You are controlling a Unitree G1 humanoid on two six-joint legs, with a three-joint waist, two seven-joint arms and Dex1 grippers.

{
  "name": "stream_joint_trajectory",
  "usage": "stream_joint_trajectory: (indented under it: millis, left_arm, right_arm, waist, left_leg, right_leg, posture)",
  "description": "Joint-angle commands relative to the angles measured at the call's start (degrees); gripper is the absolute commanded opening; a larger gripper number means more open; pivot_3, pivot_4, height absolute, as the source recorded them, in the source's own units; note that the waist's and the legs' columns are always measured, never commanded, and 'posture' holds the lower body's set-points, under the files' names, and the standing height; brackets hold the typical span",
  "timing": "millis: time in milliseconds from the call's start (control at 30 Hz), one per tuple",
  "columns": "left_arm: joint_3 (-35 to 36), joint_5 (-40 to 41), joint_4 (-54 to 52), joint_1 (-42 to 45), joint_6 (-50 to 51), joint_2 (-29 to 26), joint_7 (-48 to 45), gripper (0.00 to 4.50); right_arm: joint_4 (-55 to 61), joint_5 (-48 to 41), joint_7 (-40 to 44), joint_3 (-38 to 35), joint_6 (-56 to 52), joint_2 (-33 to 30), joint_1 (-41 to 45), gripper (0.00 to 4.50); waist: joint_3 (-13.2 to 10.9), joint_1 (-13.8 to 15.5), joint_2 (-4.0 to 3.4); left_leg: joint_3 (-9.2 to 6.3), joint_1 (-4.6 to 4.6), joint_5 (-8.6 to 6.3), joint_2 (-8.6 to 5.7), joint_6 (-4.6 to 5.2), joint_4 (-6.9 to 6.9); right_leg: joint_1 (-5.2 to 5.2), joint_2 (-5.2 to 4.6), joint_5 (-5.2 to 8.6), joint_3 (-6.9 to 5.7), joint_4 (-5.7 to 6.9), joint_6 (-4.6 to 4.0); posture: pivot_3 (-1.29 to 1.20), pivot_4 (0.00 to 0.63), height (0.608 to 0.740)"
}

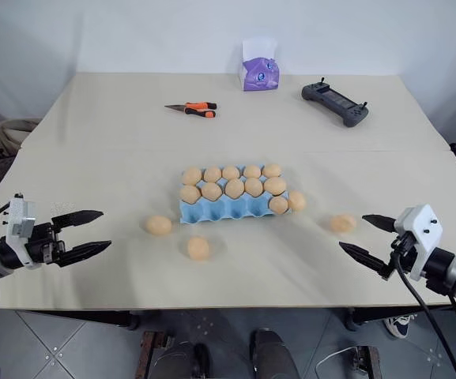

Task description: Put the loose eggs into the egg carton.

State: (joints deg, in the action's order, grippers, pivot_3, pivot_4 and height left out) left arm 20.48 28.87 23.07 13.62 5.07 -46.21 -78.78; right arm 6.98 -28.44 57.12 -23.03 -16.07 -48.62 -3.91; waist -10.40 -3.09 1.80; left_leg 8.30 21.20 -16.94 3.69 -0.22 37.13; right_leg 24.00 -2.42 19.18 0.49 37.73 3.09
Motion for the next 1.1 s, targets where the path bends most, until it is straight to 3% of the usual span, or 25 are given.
stream_joint_trajectory:
  millis: [33,467,1100]
  left_arm:
    - [-0.16,0.25,-0.40,0.80,0.82,-1.05,-0.30,4.50]
    - [-0.75,-0.62,-1.12,1.44,1.05,-0.79,2.52,4.50]
    - [0.16,0.97,5.38,3.77,-7.43,-0.07,-4.04,4.50]
  right_arm:
    - [2.00,-0.94,-0.85,-2.18,0.41,0.50,0.02,4.47]
    - [3.96,-1.78,-2.29,-3.69,-0.62,0.86,-1.31,4.47]
    - [3.20,-0.92,-9.50,-6.02,-0.08,5.85,-2.19,4.47]
  waist:
    - [0.00,-0.01,0.00]
    - [0.00,0.03,0.00]
    - [0.01,-0.11,0.01]
  left_leg:
    - [0.00,0.00,0.00,0.00,0.00,0.00]
    - [-0.01,0.00,0.00,0.00,0.00,0.02]
    - [-0.02,-0.04,0.00,-0.01,0.01,0.04]
  right_leg:
    - [0.00,0.00,0.00,0.00,0.00,0.00]
    - [-0.02,0.00,0.00,-0.01,0.00,0.00]
    - [-0.07,0.00,0.00,-0.02,0.00,0.00]
  posture:
    - [0.00,0.150,0.740]
    - [0.00,0.150,0.740]
    - [0.00,0.150,0.740]
